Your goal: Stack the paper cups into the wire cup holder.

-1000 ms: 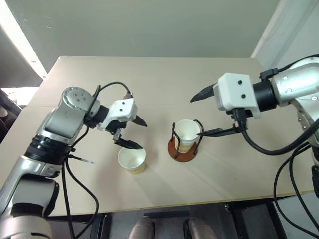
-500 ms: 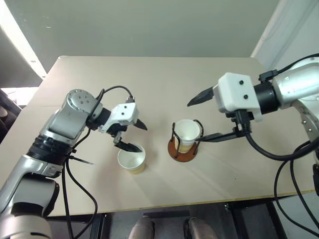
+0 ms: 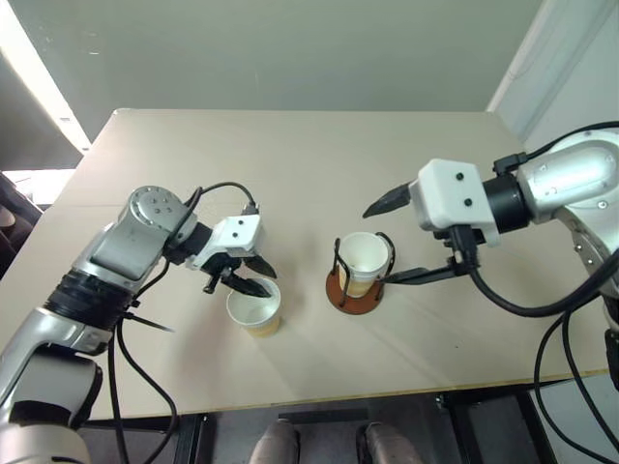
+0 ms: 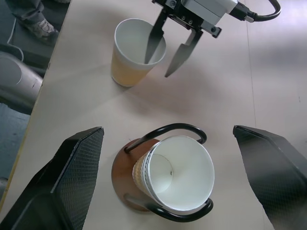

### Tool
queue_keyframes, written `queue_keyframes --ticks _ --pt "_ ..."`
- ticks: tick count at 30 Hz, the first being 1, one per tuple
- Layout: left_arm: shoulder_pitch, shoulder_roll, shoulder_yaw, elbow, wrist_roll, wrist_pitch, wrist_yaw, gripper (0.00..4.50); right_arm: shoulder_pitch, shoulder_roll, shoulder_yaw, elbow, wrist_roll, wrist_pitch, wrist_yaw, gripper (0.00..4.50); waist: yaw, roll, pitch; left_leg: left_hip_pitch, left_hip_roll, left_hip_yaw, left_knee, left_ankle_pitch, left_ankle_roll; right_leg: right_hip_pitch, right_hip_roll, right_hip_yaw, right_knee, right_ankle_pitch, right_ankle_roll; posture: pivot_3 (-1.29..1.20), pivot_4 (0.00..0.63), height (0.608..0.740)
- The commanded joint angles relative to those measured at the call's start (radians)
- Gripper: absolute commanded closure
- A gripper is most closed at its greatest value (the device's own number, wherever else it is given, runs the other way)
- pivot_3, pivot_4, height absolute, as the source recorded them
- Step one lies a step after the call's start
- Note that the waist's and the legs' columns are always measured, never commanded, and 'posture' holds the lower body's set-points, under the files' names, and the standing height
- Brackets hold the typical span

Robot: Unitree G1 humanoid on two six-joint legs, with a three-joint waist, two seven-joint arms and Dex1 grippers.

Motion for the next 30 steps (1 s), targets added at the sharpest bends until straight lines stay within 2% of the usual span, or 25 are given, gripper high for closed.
queue_keyframes --ticks 1,2,3,11,19,24,30 --pt "-0.003 -0.003 0.007 -0.003 -0.006 -0.010 -0.043 4.12 0.003 -0.019 -0.036 -0.024 0.012 -0.012 -0.012 0.00 0.000 0.000 0.000 0.000 0.000 0.000 0.000 0.000 0.000 0.000 0.000 0.000 0.000 0.000 0.000 0.00 0.150 0.740" --pt "-0.003 -0.003 0.005 -0.005 -0.010 -0.006 -0.043 4.46 0.005 -0.020 -0.037 -0.025 0.013 -0.011 -0.012 0.00 0.000 0.000 0.000 0.000 0.000 0.000 0.000 0.000 0.000 0.000 0.000 0.000 0.000 0.000 0.000 0.00 0.150 0.740" --pt "-0.002 -0.003 0.004 -0.007 -0.014 -0.003 -0.043 4.49 0.007 -0.022 -0.039 -0.026 0.014 -0.011 -0.013 0.00 0.000 0.000 0.000 0.000 0.000 0.000 0.000 0.000 0.000 0.000 0.000 0.000 0.000 0.000 0.000 0.00 0.150 0.740" --pt "-0.061 0.006 -0.021 -0.006 -0.087 0.036 -0.043 4.49 0.015 -0.039 -0.043 -0.014 0.027 -0.009 -0.008 0.00 0.000 0.000 0.000 0.000 0.000 0.000 0.000 0.000 0.000 0.000 0.000 0.000 0.000 0.000 0.000 0.00 0.150 0.740" --pt "-0.198 -0.044 -0.037 0.089 -0.096 0.036 -0.043 4.49 0.032 -0.056 -0.036 0.010 0.026 -0.018 -0.006 0.00 0.000 0.000 0.000 0.000 0.000 0.000 0.000 0.000 0.000 0.000 0.000 0.000 0.000 0.000 0.000 0.00 0.150 0.740" --pt "-0.314 -0.111 -0.017 0.179 -0.088 0.032 -0.043 4.49 0.032 -0.058 -0.030 0.015 0.023 -0.019 -0.007 0.00 0.002 0.000 0.000 -0.001 0.000 0.000 0.001 0.000 0.000 0.000 0.000 0.000 -0.001 0.001 0.001 0.00 0.150 0.740" --pt "-0.573 -0.282 0.057 0.410 -0.079 0.025 -0.042 4.49 0.029 -0.059 -0.023 0.024 0.020 -0.022 -0.004 0.00 0.008 0.000 0.000 -0.007 0.000 -0.001 0.004 -0.001 0.001 -0.002 -0.001 0.000 -0.003 0.002 0.004 0.00 0.150 0.740"
